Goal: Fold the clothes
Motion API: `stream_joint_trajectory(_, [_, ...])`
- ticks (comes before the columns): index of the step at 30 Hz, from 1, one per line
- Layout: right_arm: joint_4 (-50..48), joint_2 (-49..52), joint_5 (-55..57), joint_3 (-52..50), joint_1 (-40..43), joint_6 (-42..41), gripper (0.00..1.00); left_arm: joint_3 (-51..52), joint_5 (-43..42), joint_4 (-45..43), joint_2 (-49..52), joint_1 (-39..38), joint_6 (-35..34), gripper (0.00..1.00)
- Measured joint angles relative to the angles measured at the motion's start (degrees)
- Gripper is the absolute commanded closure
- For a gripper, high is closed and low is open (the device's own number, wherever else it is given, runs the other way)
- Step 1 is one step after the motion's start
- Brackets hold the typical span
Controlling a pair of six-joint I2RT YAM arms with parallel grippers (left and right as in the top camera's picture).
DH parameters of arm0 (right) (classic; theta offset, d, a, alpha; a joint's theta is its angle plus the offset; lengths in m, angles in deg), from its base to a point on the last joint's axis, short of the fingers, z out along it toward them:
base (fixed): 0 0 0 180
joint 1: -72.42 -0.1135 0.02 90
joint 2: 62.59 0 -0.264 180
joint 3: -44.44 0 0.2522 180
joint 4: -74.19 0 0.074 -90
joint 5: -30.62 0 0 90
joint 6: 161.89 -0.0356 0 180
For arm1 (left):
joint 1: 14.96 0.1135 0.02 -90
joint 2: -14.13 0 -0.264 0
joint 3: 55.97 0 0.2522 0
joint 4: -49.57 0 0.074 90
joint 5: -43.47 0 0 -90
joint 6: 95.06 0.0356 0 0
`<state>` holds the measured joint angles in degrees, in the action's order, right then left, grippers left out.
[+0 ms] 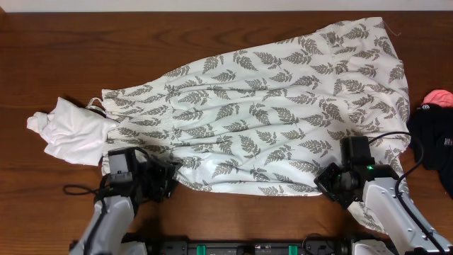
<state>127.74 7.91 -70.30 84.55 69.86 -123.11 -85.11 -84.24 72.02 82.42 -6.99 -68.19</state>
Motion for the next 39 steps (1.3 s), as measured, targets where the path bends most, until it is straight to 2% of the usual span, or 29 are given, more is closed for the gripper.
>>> stream_joint_trajectory(2, [0.0,0.0,0.0,0.0,0.0,0.5,0.99,0.0,-1.0,-2.1,2.6,0.0,0.5,0.87])
stream_joint_trajectory(4, [0.0,0.0,0.0,0.0,0.0,0.9,0.99,0.2,-1.8,-3.4,4.2,0.0,1.9,0.94])
stream_joint_trajectory(11, [1.0,0.0,-0.1,0.1,0.0,3.1,0.99,0.6,-2.6,-2.1,3.5,0.1,6.3,0.94])
stream_joint_trajectory(17, [6.3,-2.5,0.0,1.4,0.0,6.8,0.99,-0.1,-1.5,7.9,-3.8,0.1,9.6,0.94])
stream_joint_trajectory(23, [16.5,-7.8,-0.7,10.1,0.0,11.1,0.99,-6.5,-0.9,17.0,-16.5,0.0,12.5,0.94])
stream_joint_trajectory(29, [21.1,-8.7,-0.6,21.3,0.0,14.8,0.99,-13.2,0.1,18.0,-25.6,0.0,14.5,0.94])
stream_joint_trajectory(33, [23.8,-6.7,-0.6,27.4,0.0,17.3,0.99,-15.1,0.7,18.1,-25.2,0.0,16.8,0.94])
stream_joint_trajectory(39, [28.0,1.5,-0.7,36.2,0.0,22.0,0.99,-19.5,2.3,18.1,-17.9,0.0,22.0,0.94])
